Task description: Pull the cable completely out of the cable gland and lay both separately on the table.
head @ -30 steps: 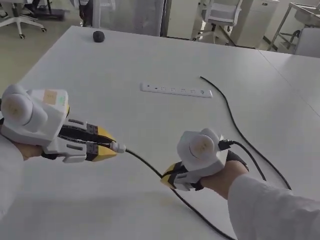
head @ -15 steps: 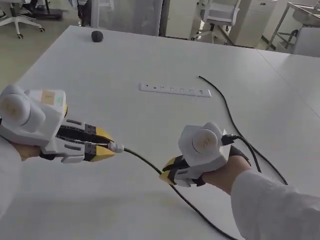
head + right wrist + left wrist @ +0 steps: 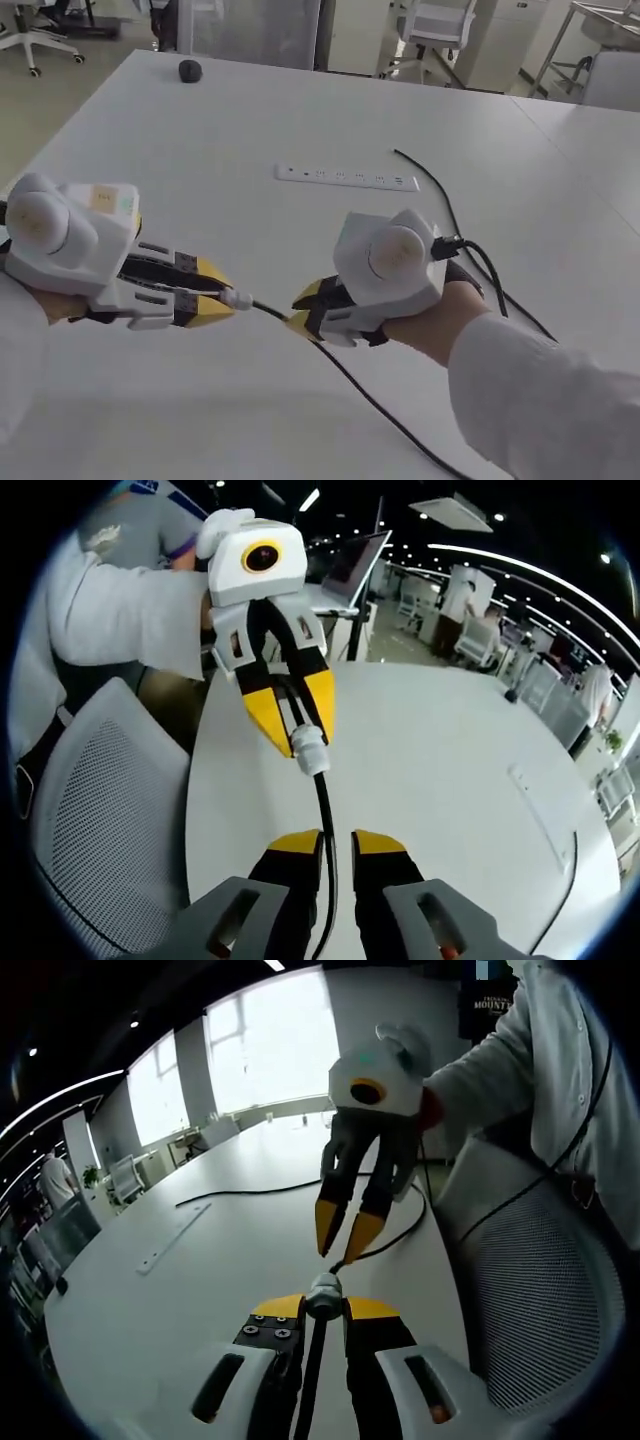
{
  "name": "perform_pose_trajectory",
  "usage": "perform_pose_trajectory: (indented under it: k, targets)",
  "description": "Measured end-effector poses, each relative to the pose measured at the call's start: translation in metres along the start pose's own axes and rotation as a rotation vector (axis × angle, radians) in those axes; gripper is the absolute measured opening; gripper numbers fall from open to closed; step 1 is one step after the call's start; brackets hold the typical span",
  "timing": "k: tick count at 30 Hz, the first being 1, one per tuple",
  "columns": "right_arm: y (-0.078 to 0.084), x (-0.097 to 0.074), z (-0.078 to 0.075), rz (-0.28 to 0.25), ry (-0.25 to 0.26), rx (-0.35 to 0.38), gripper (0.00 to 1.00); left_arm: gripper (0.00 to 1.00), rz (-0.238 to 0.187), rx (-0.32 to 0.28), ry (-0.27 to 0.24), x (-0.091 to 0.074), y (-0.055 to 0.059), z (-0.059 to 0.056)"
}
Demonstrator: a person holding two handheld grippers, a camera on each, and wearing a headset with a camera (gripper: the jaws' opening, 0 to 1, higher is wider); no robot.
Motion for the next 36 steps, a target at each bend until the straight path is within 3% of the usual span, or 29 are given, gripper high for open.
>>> perform_pose_trajectory:
  k: [12, 16, 21, 36]
  targets:
    - [-0.019, 0.006, 0.014, -0.012, -0.026, -0.074, 0.07, 0.15, -0.010, 0.005, 0.003, 0.000, -0.004, 0.001]
    - [-0.021, 0.007, 0.015, -0.009, -0.022, -0.127, 0.01, 0.15, -0.009, 0.008, 0.006, 0.001, -0.004, 0.001]
    - [-0.019, 0.009, 0.013, -0.009, -0.022, -0.117, 0.00, 0.15, -0.006, 0.012, 0.000, 0.000, -0.003, 0.001]
    - [0.021, 0.010, -0.012, 0.055, 0.028, -0.061, 0.00, 0.15, 0.003, 0.006, -0.028, -0.006, 0.001, 0.005]
Point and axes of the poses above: the centre of the closed fingertips' face, and the gripper's own axes: x roughly forward along the fingers, z roughly to its left, y roughly out of its underside, the point moved 2 cm from there along -x, roughly backward along the fingers, and after that the axes turned 15 degrees about x, right-handed, at the moved point
